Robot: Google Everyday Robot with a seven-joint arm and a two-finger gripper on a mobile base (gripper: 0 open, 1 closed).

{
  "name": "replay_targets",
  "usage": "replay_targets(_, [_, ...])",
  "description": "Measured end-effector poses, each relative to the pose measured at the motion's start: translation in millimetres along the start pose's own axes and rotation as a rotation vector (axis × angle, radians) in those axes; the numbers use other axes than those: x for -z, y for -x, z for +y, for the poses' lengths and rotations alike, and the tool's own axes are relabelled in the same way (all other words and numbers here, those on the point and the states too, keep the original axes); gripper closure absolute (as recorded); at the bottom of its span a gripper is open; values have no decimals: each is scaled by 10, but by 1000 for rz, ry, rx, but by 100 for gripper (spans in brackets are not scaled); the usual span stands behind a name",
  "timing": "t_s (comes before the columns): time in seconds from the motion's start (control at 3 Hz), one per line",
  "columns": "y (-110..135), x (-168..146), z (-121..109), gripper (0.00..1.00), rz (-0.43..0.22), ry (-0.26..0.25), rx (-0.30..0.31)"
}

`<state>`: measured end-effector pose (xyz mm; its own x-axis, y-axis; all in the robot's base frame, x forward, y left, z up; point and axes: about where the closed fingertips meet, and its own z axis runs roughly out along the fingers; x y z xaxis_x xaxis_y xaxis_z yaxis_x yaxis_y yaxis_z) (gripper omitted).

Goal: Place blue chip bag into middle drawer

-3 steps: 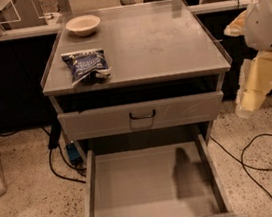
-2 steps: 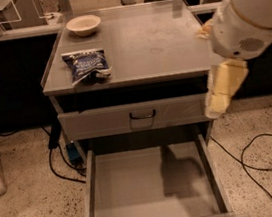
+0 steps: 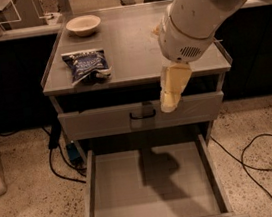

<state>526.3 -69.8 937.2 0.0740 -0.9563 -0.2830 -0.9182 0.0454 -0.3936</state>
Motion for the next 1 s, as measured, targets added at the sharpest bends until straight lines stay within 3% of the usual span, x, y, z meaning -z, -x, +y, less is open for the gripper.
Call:
replay_targets(0.33, [0,0,0,0,0,0,0])
replay_targets(1.0, [390,-688,-253,0,-85,-9,48])
